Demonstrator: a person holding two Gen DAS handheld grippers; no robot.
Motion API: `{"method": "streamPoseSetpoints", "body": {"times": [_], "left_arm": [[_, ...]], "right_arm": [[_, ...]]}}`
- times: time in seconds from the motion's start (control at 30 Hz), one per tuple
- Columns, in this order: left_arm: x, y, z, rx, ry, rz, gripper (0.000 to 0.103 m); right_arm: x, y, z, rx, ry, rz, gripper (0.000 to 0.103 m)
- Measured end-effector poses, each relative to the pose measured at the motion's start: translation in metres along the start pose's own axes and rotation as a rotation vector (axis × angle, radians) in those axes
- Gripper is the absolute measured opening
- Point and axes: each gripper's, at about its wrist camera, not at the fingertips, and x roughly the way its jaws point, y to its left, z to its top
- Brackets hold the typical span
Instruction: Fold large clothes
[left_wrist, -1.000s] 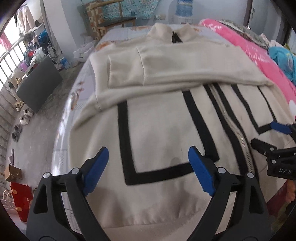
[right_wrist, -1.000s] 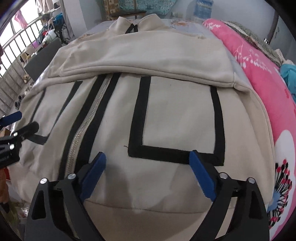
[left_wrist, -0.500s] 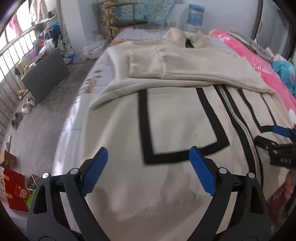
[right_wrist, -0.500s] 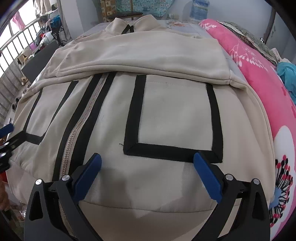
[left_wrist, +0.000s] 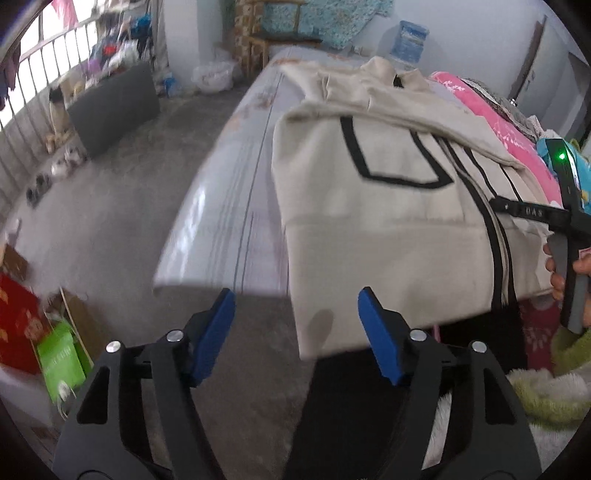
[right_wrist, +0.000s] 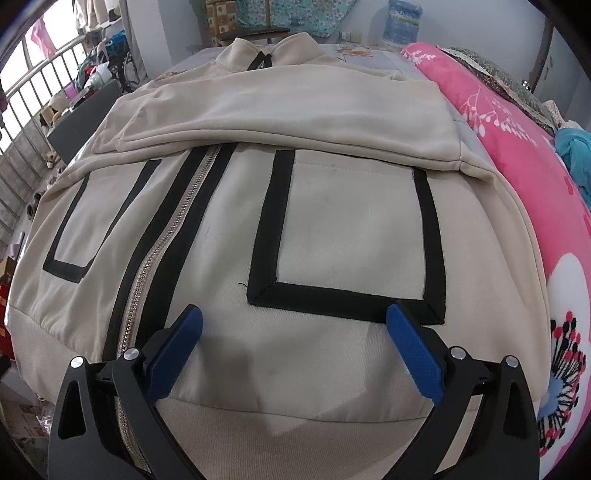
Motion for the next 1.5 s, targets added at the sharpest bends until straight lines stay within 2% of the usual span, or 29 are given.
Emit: {"method": "streamPoseSetpoints", "body": {"times": [0.17, 0.3, 0.4, 0.57, 0.67, 0.8, 0.87, 0.93, 1.07, 1.3, 1.5], "left_arm": [[0.015, 0.014, -0.01, -0.09, 0.04, -0.11, 0.058], [0.029, 0.017, -0.014, -0.135, 0.065, -0.206, 0.058], [0.033, 0.014, -0.013, -0.142, 0.072, -0.237, 0.058], [0.02, -0.002, -0.009, -0.083, 0.038, -0.253, 0.046], [0.011, -0.012, -0.008, -0.033, 0.006, -0.242, 0.043], [0.018, -0.017, 0.0, -0.043, 0.017, -0.163, 0.036], [0.024, -0.017, 0.002, -0.067, 0.045, -0.115, 0.028], [0.026, -0.014, 0.004, -0.093, 0.056, -0.11, 0.025], [0.021, -0.015, 0.006, -0.091, 0.054, -0.083, 0.01], [0.015, -0.026, 0.008, -0.019, 0.068, 0.007, 0.007], [0.018, -0.038, 0.01, 0.041, 0.073, 0.074, 0.007]], "right_arm": [[0.0, 0.0, 0.0, 0.0, 0.0, 0.0, 0.097], [0.0, 0.0, 0.0, 0.001, 0.0, 0.0, 0.097], [0.0, 0.0, 0.0, 0.001, -0.004, 0.0, 0.097], [0.0, 0.001, -0.001, 0.002, -0.005, 0.0, 0.097], [0.0, 0.0, -0.002, 0.002, -0.013, 0.001, 0.097], [-0.001, 0.0, -0.004, 0.001, -0.023, 0.002, 0.097], [-0.001, -0.001, -0.004, -0.001, -0.023, 0.004, 0.097], [-0.001, -0.002, -0.004, -0.003, -0.022, 0.005, 0.097], [-0.001, -0.001, -0.004, -0.002, -0.023, 0.005, 0.097], [-0.002, -0.002, -0.004, -0.015, -0.03, 0.013, 0.097], [-0.003, -0.006, -0.004, -0.036, 0.028, 0.04, 0.097]]}}
